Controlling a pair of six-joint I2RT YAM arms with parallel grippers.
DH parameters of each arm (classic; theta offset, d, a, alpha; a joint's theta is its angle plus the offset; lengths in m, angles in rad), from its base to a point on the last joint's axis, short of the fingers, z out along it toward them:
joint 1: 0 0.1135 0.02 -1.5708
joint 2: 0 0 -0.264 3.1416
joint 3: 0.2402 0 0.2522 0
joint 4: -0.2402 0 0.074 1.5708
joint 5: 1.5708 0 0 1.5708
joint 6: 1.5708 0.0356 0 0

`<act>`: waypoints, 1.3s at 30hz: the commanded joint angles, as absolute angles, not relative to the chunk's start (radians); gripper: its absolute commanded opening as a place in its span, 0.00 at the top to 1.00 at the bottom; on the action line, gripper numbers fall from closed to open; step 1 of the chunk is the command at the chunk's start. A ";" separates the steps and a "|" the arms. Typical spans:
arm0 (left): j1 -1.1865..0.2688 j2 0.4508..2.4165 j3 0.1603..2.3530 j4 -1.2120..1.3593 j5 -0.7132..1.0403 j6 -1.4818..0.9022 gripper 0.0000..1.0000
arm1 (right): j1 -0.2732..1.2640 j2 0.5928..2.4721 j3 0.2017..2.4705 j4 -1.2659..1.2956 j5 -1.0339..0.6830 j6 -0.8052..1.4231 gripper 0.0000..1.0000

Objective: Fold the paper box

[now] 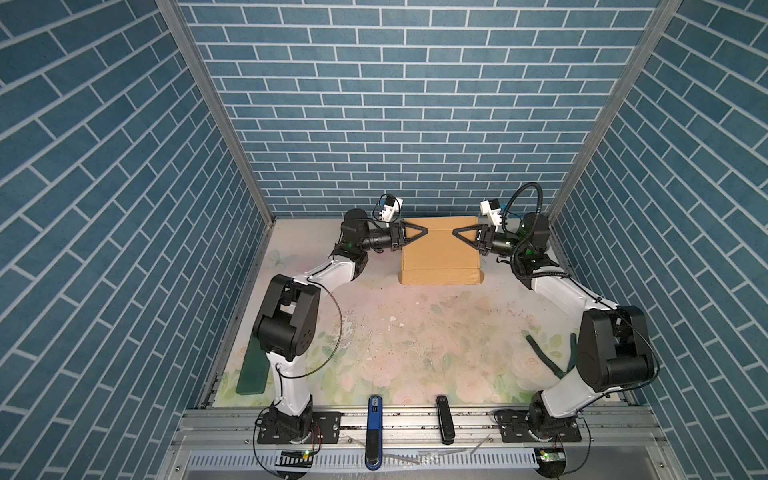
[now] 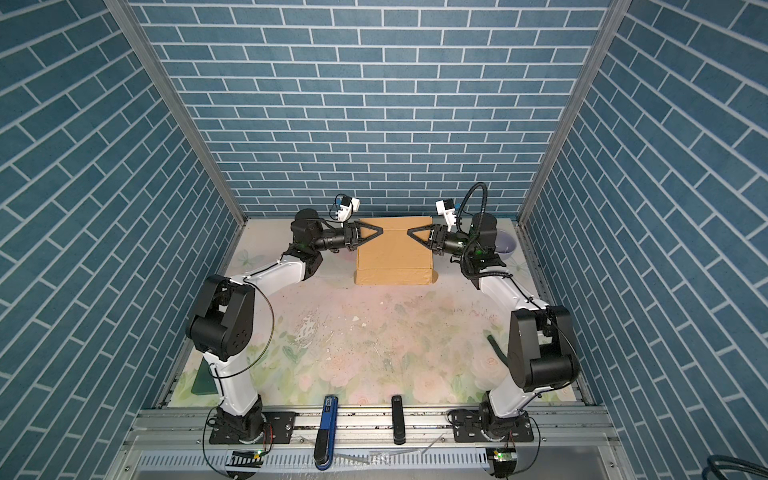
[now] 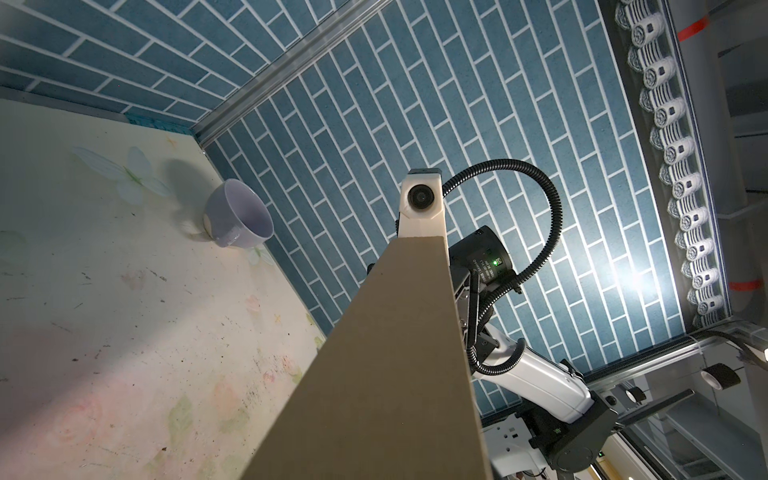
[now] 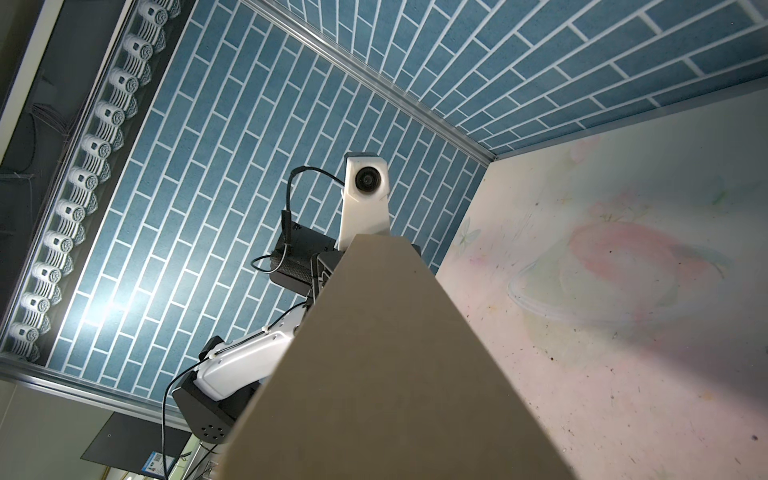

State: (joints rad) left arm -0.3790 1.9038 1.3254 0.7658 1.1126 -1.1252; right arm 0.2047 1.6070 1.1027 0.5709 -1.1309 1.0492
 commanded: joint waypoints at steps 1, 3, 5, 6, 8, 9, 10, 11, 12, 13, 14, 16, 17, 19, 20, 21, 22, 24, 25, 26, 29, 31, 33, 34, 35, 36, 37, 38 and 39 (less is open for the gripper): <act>-0.407 1.870 1.356 0.790 1.120 -1.073 0.55 | 0.219 1.622 1.135 0.599 -1.088 1.095 0.60; -0.405 1.870 1.357 0.791 1.116 -1.075 0.55 | 0.218 1.621 1.134 0.599 -1.089 1.095 0.56; -0.402 1.868 1.355 0.790 1.111 -1.077 0.56 | 0.219 1.619 1.135 0.600 -1.089 1.097 0.53; -0.401 1.867 1.353 0.790 1.109 -1.076 0.56 | 0.216 1.618 1.135 0.599 -1.089 1.097 0.50; -0.399 1.865 1.353 0.790 1.103 -1.078 0.57 | 0.215 1.615 1.135 0.598 -1.088 1.098 0.46; -0.396 1.865 1.353 0.790 1.102 -1.080 0.57 | 0.214 1.614 1.134 0.598 -1.088 1.099 0.44; -0.394 1.865 1.351 0.792 1.100 -1.080 0.58 | 0.210 1.612 1.134 0.600 -1.087 1.100 0.42; -0.391 1.865 1.351 0.792 1.099 -1.082 0.58 | 0.208 1.607 1.133 0.600 -1.084 1.101 0.40; -0.387 1.865 1.350 0.793 1.098 -1.084 0.58 | 0.204 1.604 1.132 0.599 -1.082 1.101 0.38; -0.384 1.865 1.345 0.800 1.096 -1.090 0.58 | 0.200 1.599 1.130 0.599 -1.080 1.101 0.37; -0.379 1.867 1.343 0.815 1.095 -1.095 0.58 | 0.194 1.593 1.128 0.600 -1.079 1.101 0.35; -0.369 1.874 1.334 0.850 1.094 -1.143 0.58 | 0.185 1.581 1.127 0.600 -1.078 1.103 0.32; -0.366 1.878 1.330 0.863 1.094 -1.154 0.59 | 0.180 1.576 1.127 0.597 -1.078 1.103 0.30; -0.356 1.883 1.321 0.872 1.093 -1.163 0.59 | 0.172 1.563 1.131 0.592 -1.079 1.103 0.28; -0.351 1.884 1.317 0.875 1.092 -1.165 0.59 | 0.167 1.556 1.132 0.588 -1.083 1.103 0.27; -0.346 1.885 1.312 0.880 1.092 -1.168 0.59 | 0.163 1.550 1.134 0.588 -1.088 1.103 0.26; -0.341 1.888 1.309 0.887 1.090 -1.174 0.59 | 0.160 1.545 1.137 0.582 -1.093 1.102 0.24; -0.330 1.895 1.305 0.912 1.088 -1.196 0.59 | 0.154 1.533 1.140 0.553 -1.096 1.086 0.19; -0.325 1.899 1.303 0.928 1.088 -1.210 0.59 | 0.149 1.530 1.140 0.540 -1.097 1.082 0.17; -0.321 1.905 1.302 0.942 1.087 -1.223 0.59 | 0.149 1.526 1.140 0.537 -1.097 1.078 0.16; -0.316 1.920 1.304 0.974 1.085 -1.254 0.60 | 0.141 1.521 1.136 0.528 -1.098 1.077 0.13; -0.310 1.929 1.304 0.993 1.079 -1.288 0.60 | 0.133 1.508 1.133 0.511 -1.099 1.056 0.13; -0.303 1.936 1.302 1.012 1.077 -1.325 0.61 | 0.124 1.488 1.134 0.453 -1.094 1.000 0.13; -0.300 1.936 1.301 1.015 1.076 -1.344 0.61 | 0.121 1.474 1.143 0.389 -1.085 0.948 0.14; -0.295 1.935 1.301 1.007 1.077 -1.354 0.61 | 0.119 1.461 1.153 0.320 -1.072 0.887 0.14; -0.290 1.931 1.301 0.987 1.078 -1.359 0.61 | 0.119 1.445 1.167 0.234 -1.050 0.807 0.14; -0.287 1.923 1.301 0.954 1.081 -1.356 0.61 | 0.118 1.429 1.182 0.143 -1.018 0.731 0.14; -0.284 1.916 1.302 0.910 1.081 -1.347 0.62 | 0.118 1.417 1.195 0.075 -0.990 0.675 0.14; -0.281 1.905 1.301 0.874 1.079 -1.336 0.62 | 0.118 1.402 1.206 0.011 -0.955 0.618 0.14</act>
